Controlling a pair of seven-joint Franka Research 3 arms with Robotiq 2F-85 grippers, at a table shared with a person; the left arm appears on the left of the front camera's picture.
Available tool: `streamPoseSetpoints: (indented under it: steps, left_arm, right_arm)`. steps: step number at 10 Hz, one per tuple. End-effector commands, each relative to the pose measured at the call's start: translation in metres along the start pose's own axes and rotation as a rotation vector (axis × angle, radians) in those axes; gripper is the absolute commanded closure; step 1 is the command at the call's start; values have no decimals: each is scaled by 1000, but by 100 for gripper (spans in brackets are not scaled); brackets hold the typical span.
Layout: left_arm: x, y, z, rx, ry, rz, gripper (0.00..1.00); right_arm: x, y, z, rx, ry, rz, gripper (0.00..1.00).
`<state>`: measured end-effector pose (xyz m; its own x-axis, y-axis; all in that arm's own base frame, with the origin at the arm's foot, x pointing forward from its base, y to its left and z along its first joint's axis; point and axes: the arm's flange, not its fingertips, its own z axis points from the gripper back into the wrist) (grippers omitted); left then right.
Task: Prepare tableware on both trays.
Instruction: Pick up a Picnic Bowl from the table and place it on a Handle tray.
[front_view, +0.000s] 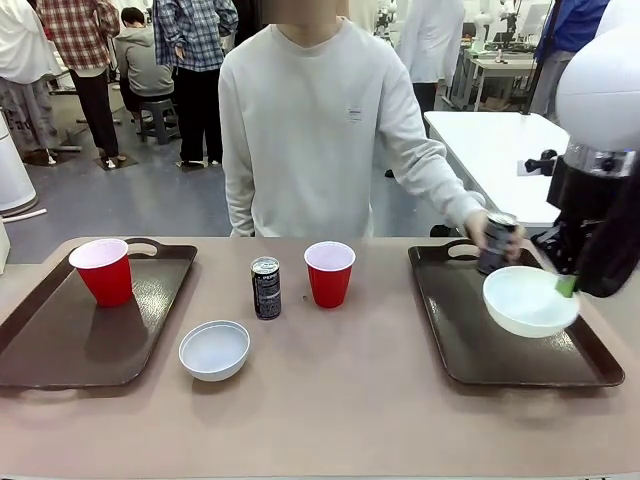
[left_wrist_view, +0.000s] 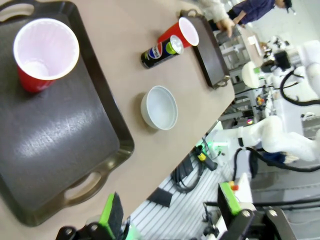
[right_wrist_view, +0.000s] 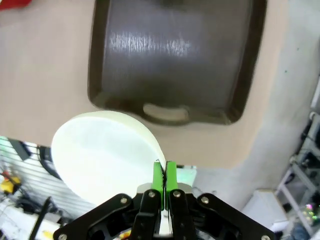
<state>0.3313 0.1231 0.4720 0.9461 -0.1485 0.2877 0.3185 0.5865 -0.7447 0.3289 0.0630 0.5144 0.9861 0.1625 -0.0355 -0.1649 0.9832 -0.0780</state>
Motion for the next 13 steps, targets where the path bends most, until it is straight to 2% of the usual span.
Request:
streamPoseSetpoints:
  steps: [1, 5, 7, 9, 13]
  left_arm:
    - [-1, 1, 2, -10, -4, -16, 0]
    - [-1, 1, 2, -10, -4, -16, 0]
    - [-1, 1, 2, -10, -4, -16, 0]
    - [-1, 1, 2, -10, -4, -16, 0]
    - [-1, 1, 2, -10, -4, -16, 0]
  right_arm:
    - [-73, 7, 29, -72, -145, 62, 97]
    - [-39, -6, 14, 34, -44, 51, 97]
    - [0, -5, -4, 86, -68, 14, 97]
    - [41, -8, -38, 115, -48, -16, 97]
    - [64, -13, -76, 147, -1, -17, 97]
